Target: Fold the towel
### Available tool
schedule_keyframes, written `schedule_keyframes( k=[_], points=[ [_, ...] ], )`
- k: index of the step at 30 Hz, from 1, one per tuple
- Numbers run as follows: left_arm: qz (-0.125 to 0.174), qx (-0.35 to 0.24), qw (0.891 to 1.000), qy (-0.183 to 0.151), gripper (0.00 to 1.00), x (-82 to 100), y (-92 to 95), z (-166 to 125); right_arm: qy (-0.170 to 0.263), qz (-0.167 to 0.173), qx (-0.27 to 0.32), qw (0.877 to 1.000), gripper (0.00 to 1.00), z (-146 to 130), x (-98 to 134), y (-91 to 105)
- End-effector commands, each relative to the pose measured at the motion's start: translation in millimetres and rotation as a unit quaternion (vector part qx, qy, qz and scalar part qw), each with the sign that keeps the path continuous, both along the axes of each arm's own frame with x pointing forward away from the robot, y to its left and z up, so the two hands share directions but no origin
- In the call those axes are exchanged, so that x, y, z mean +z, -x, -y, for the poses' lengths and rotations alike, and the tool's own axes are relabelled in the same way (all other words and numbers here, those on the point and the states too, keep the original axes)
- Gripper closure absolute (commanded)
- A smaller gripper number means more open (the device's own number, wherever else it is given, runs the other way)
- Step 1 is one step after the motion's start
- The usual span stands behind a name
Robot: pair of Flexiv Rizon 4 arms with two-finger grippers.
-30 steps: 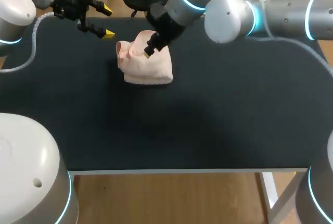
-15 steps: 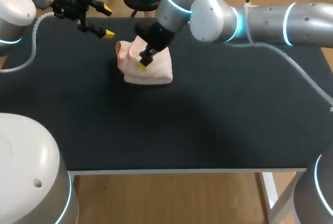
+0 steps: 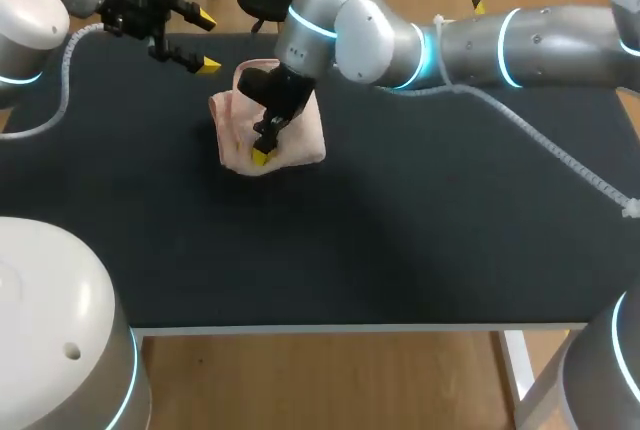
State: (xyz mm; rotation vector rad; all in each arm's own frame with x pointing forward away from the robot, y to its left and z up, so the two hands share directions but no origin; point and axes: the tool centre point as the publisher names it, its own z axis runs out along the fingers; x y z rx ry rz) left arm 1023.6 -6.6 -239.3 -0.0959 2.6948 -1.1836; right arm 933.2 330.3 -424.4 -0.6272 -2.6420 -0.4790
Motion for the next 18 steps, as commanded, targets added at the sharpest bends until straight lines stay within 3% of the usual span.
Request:
schedule_keyframes(
  k=[1, 2, 3, 4, 10, 18],
  points=[
    [0.002, 0.000, 1.000, 0.001, 0.00, -1.1, 0.3, -1, -0.003, 0.021, 0.002, 1.000, 1.00, 3, 16, -2.9],
    [0.002, 0.000, 1.000, 0.001, 0.00, -1.1, 0.3, -1, -0.004, 0.030, 0.001, 1.000, 0.98, 5, 21, -3.9],
    [0.002, 0.000, 1.000, 0.001, 0.00, -1.1, 0.3, -1, -0.006, 0.037, 0.000, 0.999, 0.56, 6, 27, -5.0],
    [0.002, 0.000, 1.000, 0.001, 0.00, -1.1, 0.3, -1, -0.009, 0.043, -0.002, 0.999, 0.00, 8, 32, -6.2],
    [0.002, 0.000, 1.000, 0.001, 0.00, -1.1, 0.3, -1, -0.027, 0.085, -0.018, 0.996, 0.00, 19, 63, -16.6],
    [0.002, 0.000, 1.000, 0.001, 0.00, -1.1, 0.3, -1, -0.068, 0.121, -0.061, 0.988, 0.00, 37, 81, -44.4]
  ],
)
